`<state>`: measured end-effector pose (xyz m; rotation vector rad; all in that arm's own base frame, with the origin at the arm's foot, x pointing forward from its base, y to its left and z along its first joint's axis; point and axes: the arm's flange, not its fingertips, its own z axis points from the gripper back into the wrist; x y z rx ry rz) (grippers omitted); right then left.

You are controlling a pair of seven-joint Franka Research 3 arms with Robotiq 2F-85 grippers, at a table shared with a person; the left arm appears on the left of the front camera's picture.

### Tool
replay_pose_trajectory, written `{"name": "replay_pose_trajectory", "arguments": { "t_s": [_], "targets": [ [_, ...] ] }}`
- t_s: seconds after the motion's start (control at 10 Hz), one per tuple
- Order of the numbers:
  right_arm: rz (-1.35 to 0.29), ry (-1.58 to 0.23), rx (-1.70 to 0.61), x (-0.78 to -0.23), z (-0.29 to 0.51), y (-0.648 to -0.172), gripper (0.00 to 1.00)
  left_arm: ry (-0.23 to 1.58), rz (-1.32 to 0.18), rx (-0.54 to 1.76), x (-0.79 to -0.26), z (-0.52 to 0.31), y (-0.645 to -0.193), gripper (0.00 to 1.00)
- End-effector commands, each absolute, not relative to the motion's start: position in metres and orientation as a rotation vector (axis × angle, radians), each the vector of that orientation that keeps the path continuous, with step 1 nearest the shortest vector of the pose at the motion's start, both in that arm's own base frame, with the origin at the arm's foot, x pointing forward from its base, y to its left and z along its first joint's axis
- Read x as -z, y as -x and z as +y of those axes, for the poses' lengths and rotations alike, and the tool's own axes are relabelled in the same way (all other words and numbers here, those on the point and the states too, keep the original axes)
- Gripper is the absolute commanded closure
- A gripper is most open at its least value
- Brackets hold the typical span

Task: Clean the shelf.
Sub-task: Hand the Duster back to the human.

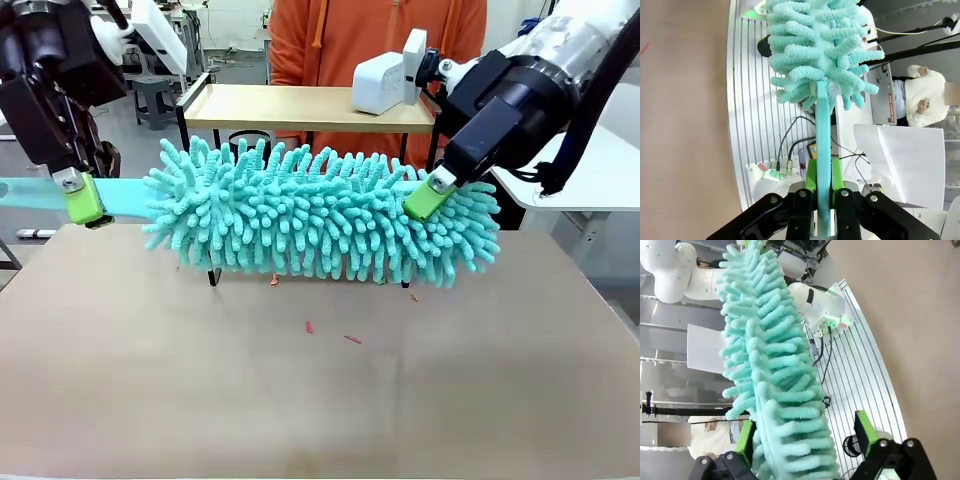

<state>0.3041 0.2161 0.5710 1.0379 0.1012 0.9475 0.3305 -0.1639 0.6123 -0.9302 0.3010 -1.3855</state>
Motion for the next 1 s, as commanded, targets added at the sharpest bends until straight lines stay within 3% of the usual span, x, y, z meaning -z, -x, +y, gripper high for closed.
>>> {"name": "replay_pose_trajectory", "arguments": {
  "t_s": [0.0, 0.1, 0.2, 0.3, 0.4, 0.5, 0.9],
  "targets": [
    [0.110, -1.019, -1.005, -0.5724, 0.2146, -0.3077, 0.00, 0.932, 0.298, 1.400, -0.6156, -0.1635, -0.3307, 0.88],
    [0.111, -1.002, -0.993, -0.5724, 0.2150, -0.3087, 0.59, 0.929, 0.297, 1.397, -0.6148, -0.1636, -0.3314, 0.88],
    [0.117, -1.006, -0.987, -0.5723, 0.2160, -0.3088, 0.60, 0.930, 0.300, 1.394, -0.6144, -0.1636, -0.3319, 0.88],
    [0.115, -1.010, -0.982, -0.5719, 0.2156, -0.3091, 1.00, 0.925, 0.297, 1.392, -0.6138, -0.1640, -0.3316, 0.88],
    [0.108, -1.020, -0.979, -0.5713, 0.2151, -0.3090, 0.64, 0.922, 0.294, 1.389, -0.6131, -0.1643, -0.3308, 0.88],
    [0.105, -1.024, -0.975, -0.5707, 0.2155, -0.3090, 1.00, 0.920, 0.294, 1.392, -0.6133, -0.1646, -0.3306, 0.88],
    [0.117, -1.034, -0.979, -0.5706, 0.2157, -0.3108, 1.00, 0.912, 0.295, 1.366, -0.6100, -0.1656, -0.3340, 0.88]
  ]
}}
